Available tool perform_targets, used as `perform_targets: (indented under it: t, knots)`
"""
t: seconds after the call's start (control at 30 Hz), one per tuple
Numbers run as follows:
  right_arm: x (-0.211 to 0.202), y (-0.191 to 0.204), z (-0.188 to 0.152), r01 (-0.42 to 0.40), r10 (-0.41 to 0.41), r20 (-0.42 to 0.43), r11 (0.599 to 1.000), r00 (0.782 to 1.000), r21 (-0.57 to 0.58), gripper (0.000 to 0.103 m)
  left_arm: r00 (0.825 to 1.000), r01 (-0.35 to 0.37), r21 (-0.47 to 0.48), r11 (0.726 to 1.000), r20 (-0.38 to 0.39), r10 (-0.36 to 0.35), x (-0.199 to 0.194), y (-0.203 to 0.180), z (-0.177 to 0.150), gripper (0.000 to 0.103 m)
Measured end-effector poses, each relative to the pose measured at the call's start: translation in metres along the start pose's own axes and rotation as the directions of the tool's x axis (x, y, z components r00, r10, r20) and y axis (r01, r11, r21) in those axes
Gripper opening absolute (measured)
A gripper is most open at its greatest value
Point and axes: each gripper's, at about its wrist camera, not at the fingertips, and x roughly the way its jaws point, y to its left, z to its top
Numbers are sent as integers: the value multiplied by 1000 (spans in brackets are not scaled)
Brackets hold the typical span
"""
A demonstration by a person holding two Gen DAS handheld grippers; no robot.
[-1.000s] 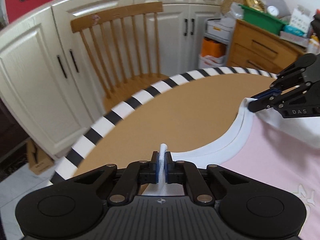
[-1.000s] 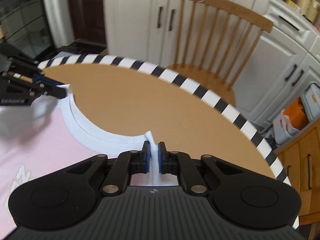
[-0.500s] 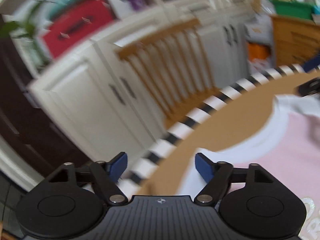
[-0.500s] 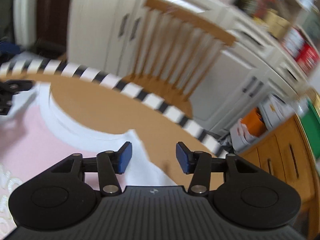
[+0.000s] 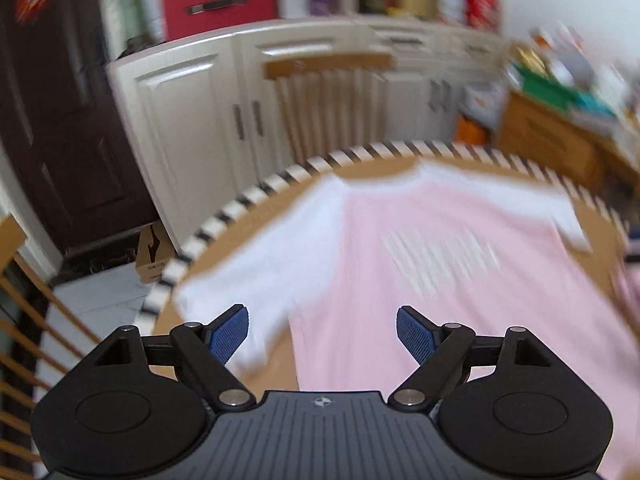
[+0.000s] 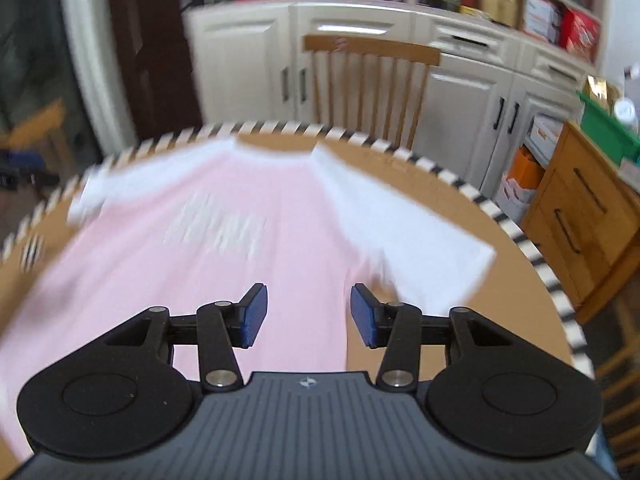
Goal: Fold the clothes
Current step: 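Pull the collar with both grippers to straighten the shirt, then open both, then move both grippers to the pink shirt hem and close on it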
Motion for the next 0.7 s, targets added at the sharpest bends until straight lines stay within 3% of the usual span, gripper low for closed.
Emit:
perform_targets:
  t: [0.1, 0.17, 0.23, 0.4, 0.47, 0.63, 0.7]
  knots:
    - [-39, 25, -51, 10, -17, -46, 990, 999, -137, 56, 999, -44, 132, 990, -16, 47, -46, -39, -61, 85]
    - [-57, 38, -85, 4, -20, -82, 982, 996, -190, 56, 997, -62, 156, 986, -36, 69, -66, -60, -99, 85]
    - [-67, 43, -113, -2, -18, -119, 987, 993, -161, 56, 993, -71, 125, 990, -83, 82, -78, -73, -135, 85]
    - [-74, 37, -151, -14, 24, -175, 998, 984, 60, 55, 981, -114, -97, 989, -170, 97, -96, -87, -187, 84]
    - [-72, 41, -157, -12, 23, -192, 998, 981, 60, 52, 982, -111, -156, 982, -171, 83, -102, -90, -198, 84]
    - [-62, 43, -160, -18, 29, -196, 998, 980, 59, 48, 981, -101, -208, 973, -181, 63, -100, -94, -212, 66]
    - [-59, 44, -161, -20, 31, -198, 998, 980, 58, 48, 984, -101, -251, 963, -171, 58, -101, -90, -216, 65]
